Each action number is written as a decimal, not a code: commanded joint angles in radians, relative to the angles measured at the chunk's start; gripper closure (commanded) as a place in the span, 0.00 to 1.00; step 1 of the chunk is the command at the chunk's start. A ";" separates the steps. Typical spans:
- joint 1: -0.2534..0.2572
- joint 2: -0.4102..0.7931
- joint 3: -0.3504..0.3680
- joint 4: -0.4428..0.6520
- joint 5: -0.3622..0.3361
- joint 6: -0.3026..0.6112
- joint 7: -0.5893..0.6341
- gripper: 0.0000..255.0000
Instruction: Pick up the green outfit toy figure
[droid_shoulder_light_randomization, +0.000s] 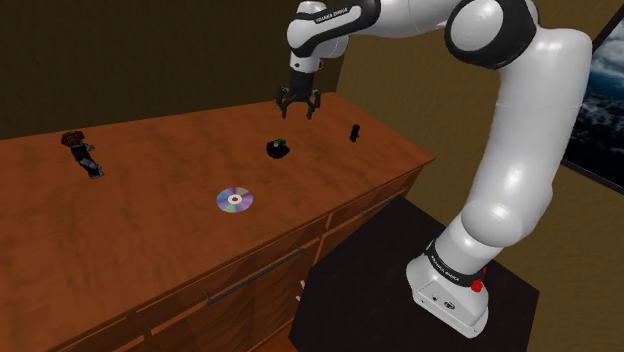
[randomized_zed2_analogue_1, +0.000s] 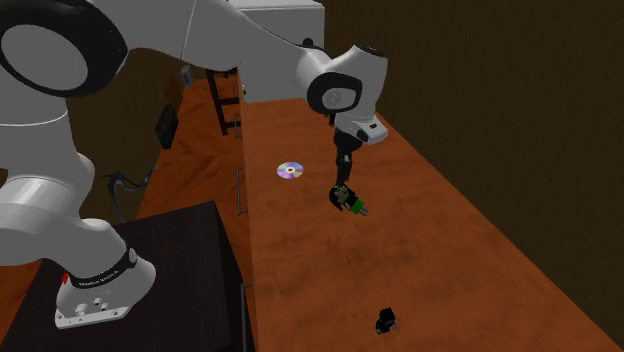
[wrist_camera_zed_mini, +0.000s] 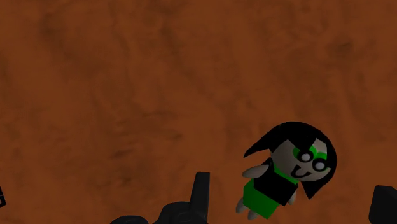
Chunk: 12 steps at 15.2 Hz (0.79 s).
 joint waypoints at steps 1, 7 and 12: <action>0.001 0.085 0.000 0.072 0.015 -0.002 0.023 0.00; -0.010 0.354 -0.004 0.351 0.057 -0.057 0.075 0.00; -0.016 0.517 -0.004 0.535 0.076 -0.101 0.105 0.00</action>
